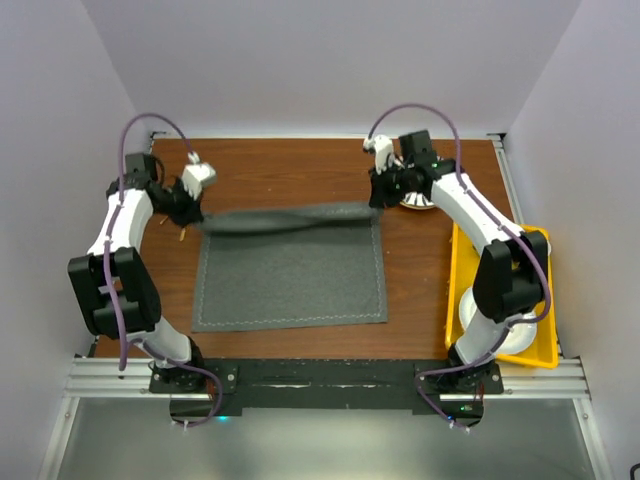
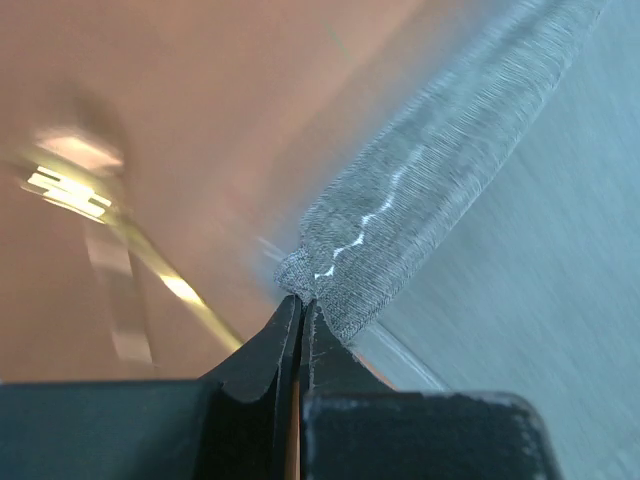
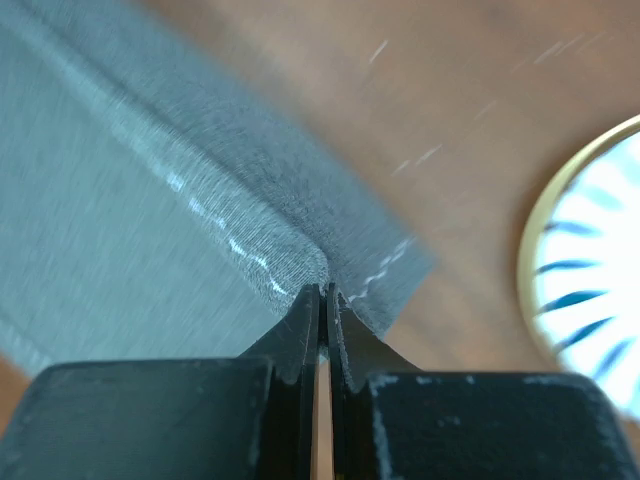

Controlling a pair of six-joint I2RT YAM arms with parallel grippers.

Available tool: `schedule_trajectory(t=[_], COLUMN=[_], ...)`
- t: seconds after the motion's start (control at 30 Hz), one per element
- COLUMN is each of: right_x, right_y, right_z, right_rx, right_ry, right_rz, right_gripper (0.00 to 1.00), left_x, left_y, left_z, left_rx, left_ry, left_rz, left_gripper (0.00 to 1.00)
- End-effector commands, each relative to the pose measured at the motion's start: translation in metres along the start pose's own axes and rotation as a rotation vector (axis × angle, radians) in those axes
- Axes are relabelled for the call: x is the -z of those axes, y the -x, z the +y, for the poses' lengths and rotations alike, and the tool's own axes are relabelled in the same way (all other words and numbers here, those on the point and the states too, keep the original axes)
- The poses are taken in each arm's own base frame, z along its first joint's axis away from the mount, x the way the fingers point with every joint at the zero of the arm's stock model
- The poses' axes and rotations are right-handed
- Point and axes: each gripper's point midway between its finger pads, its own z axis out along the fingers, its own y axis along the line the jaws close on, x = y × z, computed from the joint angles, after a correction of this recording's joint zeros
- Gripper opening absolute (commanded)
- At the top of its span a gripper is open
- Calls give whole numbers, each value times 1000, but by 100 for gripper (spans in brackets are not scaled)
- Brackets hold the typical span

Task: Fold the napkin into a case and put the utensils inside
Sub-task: Fold and flatten the napkin at the center of the board.

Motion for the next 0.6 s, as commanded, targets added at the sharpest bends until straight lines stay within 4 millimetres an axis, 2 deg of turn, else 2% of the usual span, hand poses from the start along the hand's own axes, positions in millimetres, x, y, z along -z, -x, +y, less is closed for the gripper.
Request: schedule_trajectory(t=[0.0,0.07,0.13,0.2,0.3,0.37,0.4,0.43,0.47,0.5,0.53,0.57], right_x=[-16,-32,-45,-64,-85,-94,-100,-102,-102,-98,-96,-89], right_y=[-75,-99,-107,-122,-113,-106,-96,-90,-82,-68,-63,-63], right_z=[38,38,31,21,3,-6,-12,-17,-20,-25,-28,-26], right_rx=[-29,-60,-79,-90,-67,-57,-49,-44,-39,-32,-19,-15], right_ry=[104,100,83,57,13,-2,-17,-23,-30,-38,-37,-27], right_rz=[180,238,267,315,313,312,302,294,282,264,263,282], right_gripper=[0,0,0,0,0,0,0,0,0,0,0,0], left_x=[2,-6,-16,-28,-41,-47,-50,-52,-51,-51,-48,-44], left_y=[-78,-86,-101,-112,-119,-117,-117,-114,-103,-99,-96,-85], left_z=[-84,-90,-98,-94,-80,-63,-58,-52,-43,-39,-38,-32], left_rx=[7,48,107,149,182,178,195,195,182,177,179,162], left_ry=[-271,-270,-281,-250,-192,-136,-125,-110,-97,-98,-103,-99], left_rz=[158,172,213,240,262,257,261,254,234,229,232,213], left_gripper=[0,0,0,0,0,0,0,0,0,0,0,0])
